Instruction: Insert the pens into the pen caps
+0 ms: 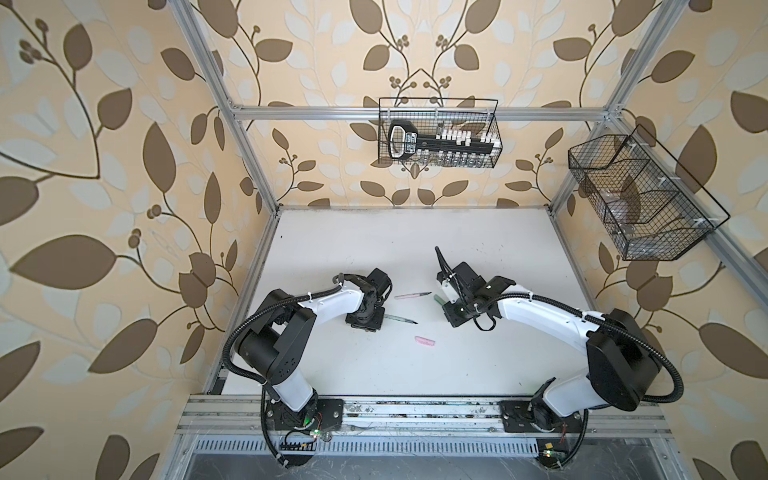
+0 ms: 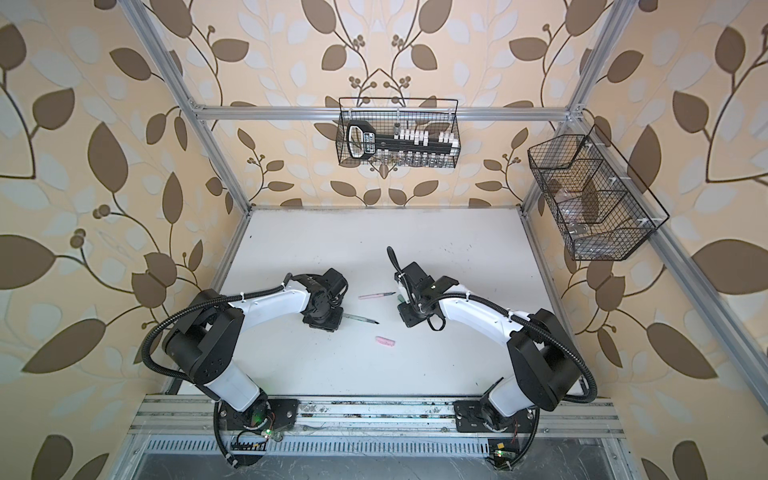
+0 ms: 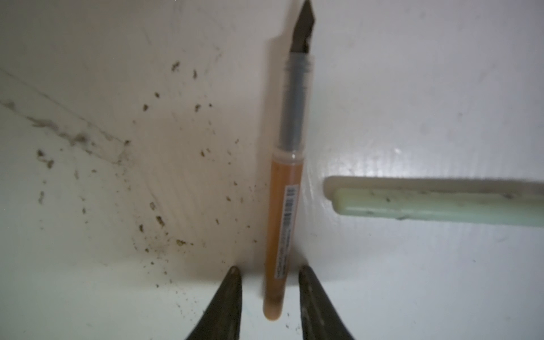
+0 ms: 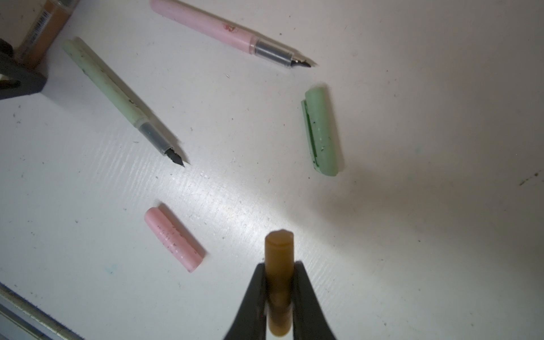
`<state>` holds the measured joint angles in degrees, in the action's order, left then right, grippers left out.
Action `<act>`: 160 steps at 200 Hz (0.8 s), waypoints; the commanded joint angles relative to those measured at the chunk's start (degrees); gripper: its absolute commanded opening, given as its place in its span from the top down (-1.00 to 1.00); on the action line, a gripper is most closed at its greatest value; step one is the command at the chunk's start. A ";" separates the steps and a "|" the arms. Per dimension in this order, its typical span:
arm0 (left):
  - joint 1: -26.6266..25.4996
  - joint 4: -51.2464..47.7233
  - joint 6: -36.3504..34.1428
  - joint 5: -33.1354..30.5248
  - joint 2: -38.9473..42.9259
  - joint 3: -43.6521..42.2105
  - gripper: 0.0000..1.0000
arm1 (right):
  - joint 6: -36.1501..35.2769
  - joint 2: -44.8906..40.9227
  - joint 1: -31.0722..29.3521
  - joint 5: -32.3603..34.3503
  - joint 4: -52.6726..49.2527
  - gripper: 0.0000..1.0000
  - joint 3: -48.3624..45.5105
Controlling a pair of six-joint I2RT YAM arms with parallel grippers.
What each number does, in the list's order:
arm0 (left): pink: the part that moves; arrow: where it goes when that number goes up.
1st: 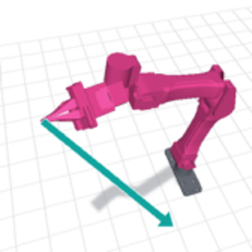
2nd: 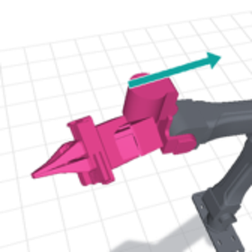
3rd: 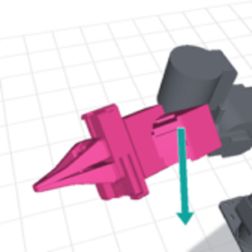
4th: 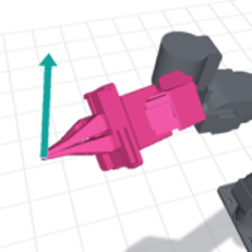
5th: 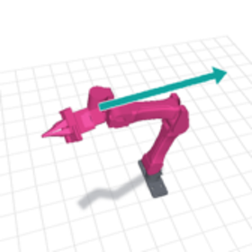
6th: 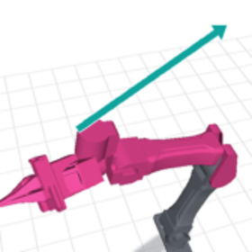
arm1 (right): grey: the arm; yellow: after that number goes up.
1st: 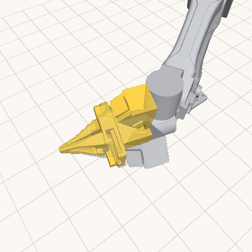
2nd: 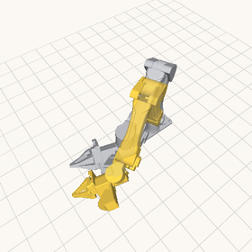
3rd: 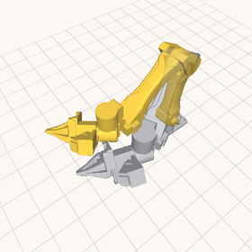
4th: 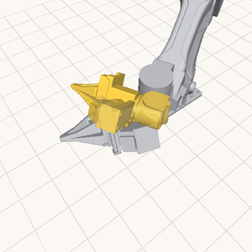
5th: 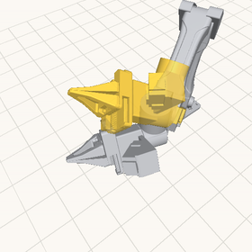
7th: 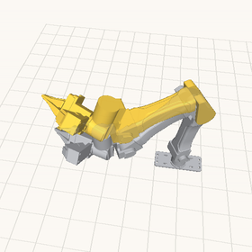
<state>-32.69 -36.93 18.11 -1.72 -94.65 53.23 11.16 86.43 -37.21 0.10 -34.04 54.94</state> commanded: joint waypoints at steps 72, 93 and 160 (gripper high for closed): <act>-1.45 -2.41 -0.19 -0.76 -2.21 1.43 0.74 | 0.36 -2.79 1.01 -2.09 1.27 0.70 -2.53; -1.92 -2.57 -0.35 -1.59 -1.68 1.38 0.83 | 0.35 -2.85 1.20 -2.37 1.72 0.70 -2.56; -3.00 -2.74 -0.75 -3.76 0.38 1.28 1.00 | 0.80 -3.62 1.23 -3.62 3.69 0.71 -2.89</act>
<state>-34.96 -37.50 17.96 -4.03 -96.16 55.00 11.46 84.71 -36.18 -2.15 -31.59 52.95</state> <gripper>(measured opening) 0.112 0.151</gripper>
